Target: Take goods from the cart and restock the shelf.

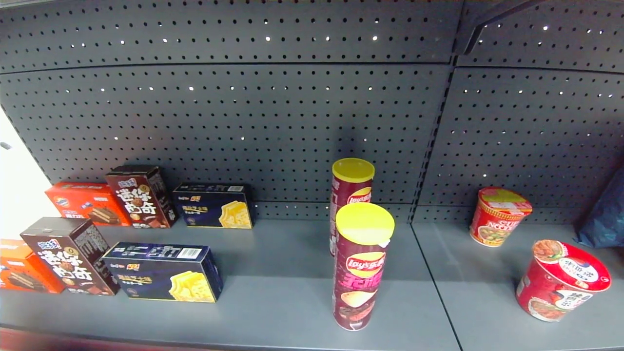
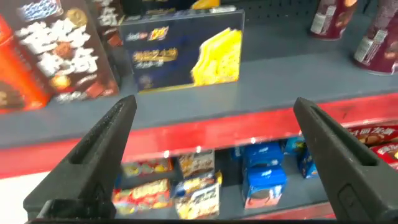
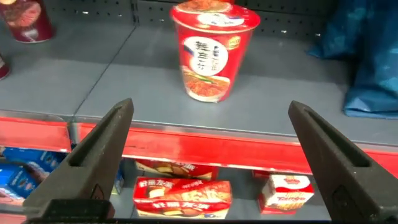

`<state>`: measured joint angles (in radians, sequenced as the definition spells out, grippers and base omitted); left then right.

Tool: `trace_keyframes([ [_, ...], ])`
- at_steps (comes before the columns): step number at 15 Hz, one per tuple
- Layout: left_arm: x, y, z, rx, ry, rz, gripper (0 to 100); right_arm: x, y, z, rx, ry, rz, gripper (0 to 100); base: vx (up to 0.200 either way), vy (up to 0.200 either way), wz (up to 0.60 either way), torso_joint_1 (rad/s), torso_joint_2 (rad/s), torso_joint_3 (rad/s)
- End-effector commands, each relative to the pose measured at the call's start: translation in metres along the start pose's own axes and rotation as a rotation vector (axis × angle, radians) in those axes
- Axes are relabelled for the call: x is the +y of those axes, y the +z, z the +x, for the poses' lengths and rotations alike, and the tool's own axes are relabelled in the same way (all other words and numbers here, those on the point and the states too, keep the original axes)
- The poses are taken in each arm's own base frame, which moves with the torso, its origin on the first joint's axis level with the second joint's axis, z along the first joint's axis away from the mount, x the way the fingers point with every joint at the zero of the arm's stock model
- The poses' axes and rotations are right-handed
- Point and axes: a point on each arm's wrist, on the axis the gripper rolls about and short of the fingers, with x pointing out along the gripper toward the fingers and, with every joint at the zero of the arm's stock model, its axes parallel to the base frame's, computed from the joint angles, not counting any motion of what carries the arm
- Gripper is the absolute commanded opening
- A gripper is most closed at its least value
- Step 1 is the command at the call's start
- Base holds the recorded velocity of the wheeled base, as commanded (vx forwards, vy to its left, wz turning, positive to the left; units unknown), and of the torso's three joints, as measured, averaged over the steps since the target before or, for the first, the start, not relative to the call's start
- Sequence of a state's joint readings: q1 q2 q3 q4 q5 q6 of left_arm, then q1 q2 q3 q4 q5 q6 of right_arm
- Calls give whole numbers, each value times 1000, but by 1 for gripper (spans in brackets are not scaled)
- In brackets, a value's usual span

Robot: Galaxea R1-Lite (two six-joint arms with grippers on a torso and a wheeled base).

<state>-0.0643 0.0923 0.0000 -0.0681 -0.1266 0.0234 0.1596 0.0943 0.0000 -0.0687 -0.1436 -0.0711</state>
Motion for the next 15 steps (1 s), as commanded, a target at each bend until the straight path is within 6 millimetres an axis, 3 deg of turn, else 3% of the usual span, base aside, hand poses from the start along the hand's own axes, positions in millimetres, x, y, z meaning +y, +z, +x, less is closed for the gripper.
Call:
trace_keyframes([
  [1,0,0,0,5,-15,-1,100,0,0,0,4,0,-2,100,0,0,0,0,0,0],
  [15,-1,0,0,4,-45,-1,100,0,0,0,2,20,6,100,0,0,0,0,0,0],
])
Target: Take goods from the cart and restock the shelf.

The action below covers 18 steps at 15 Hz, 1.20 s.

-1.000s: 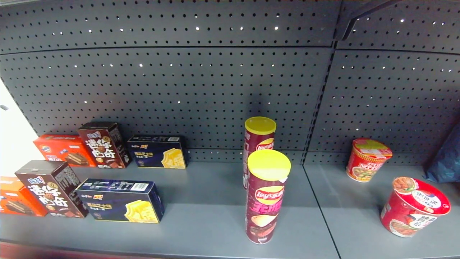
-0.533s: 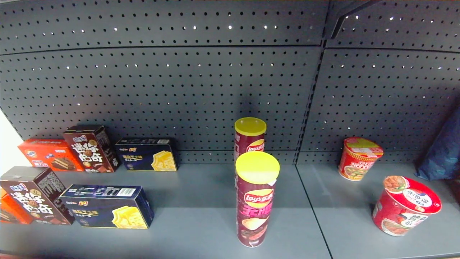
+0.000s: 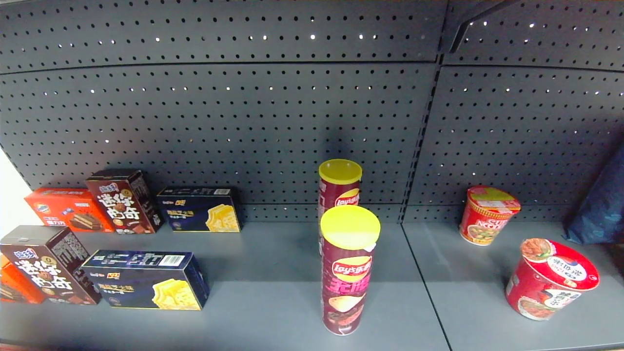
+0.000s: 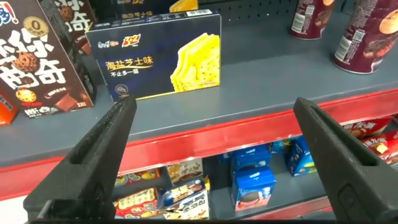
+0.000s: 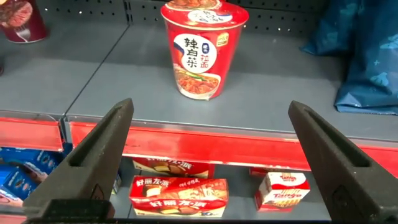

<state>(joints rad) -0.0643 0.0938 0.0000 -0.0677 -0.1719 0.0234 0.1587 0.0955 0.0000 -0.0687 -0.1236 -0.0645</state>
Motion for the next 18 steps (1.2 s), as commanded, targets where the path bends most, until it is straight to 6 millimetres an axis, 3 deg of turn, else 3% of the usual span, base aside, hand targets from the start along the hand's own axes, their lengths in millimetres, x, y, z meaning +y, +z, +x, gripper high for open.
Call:
trace_keyframes([
  [1,0,0,0,0,-2,12,100,0,0,0,2,0,1,100,0,0,0,0,0,0],
  [5,1,0,0,2,26,-28,100,0,0,0,3,-9,24,100,0,0,0,0,0,0],
  [8,4,1,0,-3,160,-24,100,-1,1,0,-4,-34,27,100,0,0,0,0,0,0],
  [10,5,0,0,4,227,-40,100,1,8,0,-74,80,89,100,0,0,0,0,0,0],
  [12,5,-1,0,7,228,-40,100,3,7,0,-71,155,92,100,0,0,0,0,0,0],
  [18,3,-7,0,79,153,-1,100,3,-7,0,71,100,66,100,0,0,0,0,0,0],
])
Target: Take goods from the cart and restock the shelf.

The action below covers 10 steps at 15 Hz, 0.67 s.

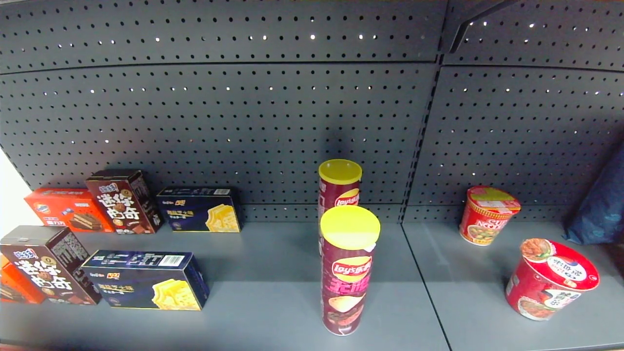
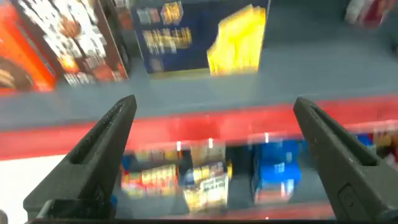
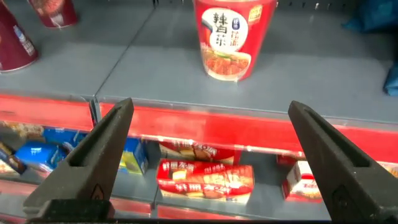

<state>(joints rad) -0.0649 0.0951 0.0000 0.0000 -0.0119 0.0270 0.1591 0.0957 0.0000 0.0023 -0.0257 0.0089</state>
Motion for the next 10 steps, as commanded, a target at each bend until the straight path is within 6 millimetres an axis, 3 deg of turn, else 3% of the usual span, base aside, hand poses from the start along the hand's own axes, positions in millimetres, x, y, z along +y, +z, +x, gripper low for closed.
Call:
trace_keyframes([
  [1,0,0,0,8,-5,2,100,0,0,0,0,2,-1,100,0,0,0,0,0,0],
  [10,0,0,0,4,-5,-2,100,0,0,0,2,15,-6,100,0,0,0,0,0,0],
])
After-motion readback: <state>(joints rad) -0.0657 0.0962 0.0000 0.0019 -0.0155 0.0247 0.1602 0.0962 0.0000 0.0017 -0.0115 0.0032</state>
